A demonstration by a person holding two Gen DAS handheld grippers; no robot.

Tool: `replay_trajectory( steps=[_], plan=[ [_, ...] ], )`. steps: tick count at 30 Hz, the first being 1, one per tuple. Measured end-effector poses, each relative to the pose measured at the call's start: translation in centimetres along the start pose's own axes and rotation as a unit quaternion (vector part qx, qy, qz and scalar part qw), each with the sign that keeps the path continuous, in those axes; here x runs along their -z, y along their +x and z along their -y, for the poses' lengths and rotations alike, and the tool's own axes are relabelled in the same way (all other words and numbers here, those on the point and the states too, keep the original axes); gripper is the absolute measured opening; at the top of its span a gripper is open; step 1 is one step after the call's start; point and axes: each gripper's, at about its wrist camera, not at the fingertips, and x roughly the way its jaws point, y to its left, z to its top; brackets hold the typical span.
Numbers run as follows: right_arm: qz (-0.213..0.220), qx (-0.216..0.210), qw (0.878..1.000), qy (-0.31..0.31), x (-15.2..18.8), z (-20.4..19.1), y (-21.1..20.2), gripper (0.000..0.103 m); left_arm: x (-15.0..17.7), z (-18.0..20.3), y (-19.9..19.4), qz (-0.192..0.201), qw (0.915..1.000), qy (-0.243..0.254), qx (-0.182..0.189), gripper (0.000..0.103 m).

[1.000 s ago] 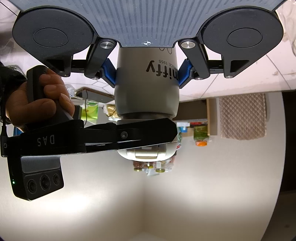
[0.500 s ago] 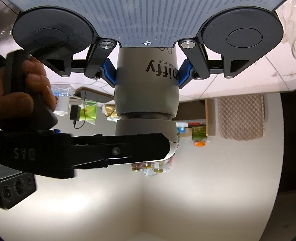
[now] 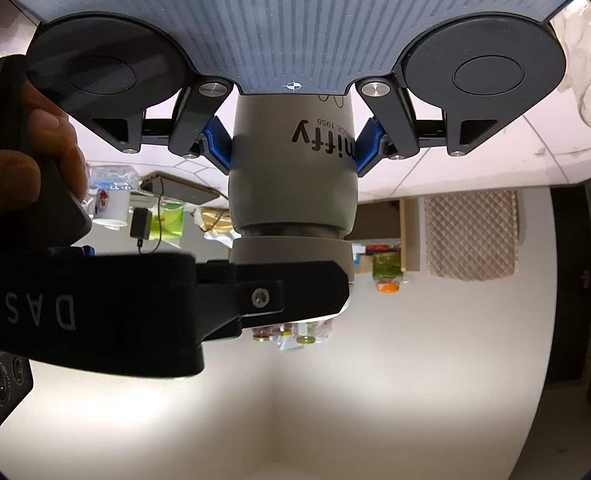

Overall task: Unscrew bottle cap and pour
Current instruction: 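Twist the cap with the right tool while the left tool holds the bottle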

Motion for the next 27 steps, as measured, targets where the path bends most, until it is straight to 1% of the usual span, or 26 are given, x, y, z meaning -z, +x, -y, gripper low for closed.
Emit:
replay_trajectory(
  steps=[8, 10, 11, 13, 16, 18, 27],
  plan=[
    [-0.005, 0.023, 1.0, -0.011, 0.4, -1.1, 0.1, 0.09, 0.0, -0.4, 0.5, 0.001, 1.0, -0.001, 0.0, 0.072],
    [-0.01, 0.025, 1.0, -0.009, 0.4, -1.3, 0.4, 0.088, 0.0, -0.6, 0.5, 0.001, 1.0, -0.001, 0.0, 0.072],
    [-0.012, 0.026, 1.0, -0.009, 0.4, -1.5, 0.5, 0.085, 0.0, -0.7, 0.6, 0.001, 1.0, -0.001, 0.0, 0.072],
    [-0.015, 0.028, 0.999, -0.008, 0.4, -1.8, 0.6, 0.083, 0.0, -0.9, 0.7, 0.001, 1.0, 0.0, -0.001, 0.072],
    [-0.014, 0.03, 0.999, -0.008, 0.5, -2.0, 0.6, 0.078, 0.0, -1.2, 1.1, 0.001, 1.0, 0.0, -0.001, 0.072],
    [-0.014, 0.032, 0.999, -0.008, 0.5, -2.1, 0.6, 0.073, 0.0, -1.3, 1.5, 0.001, 1.0, 0.0, -0.001, 0.072],
    [-0.018, -0.042, 0.999, -0.022, 0.5, 0.0, 0.5, 0.073, 0.0, -2.5, 2.5, 0.002, 1.0, 0.0, 0.001, 0.072]
  ],
)
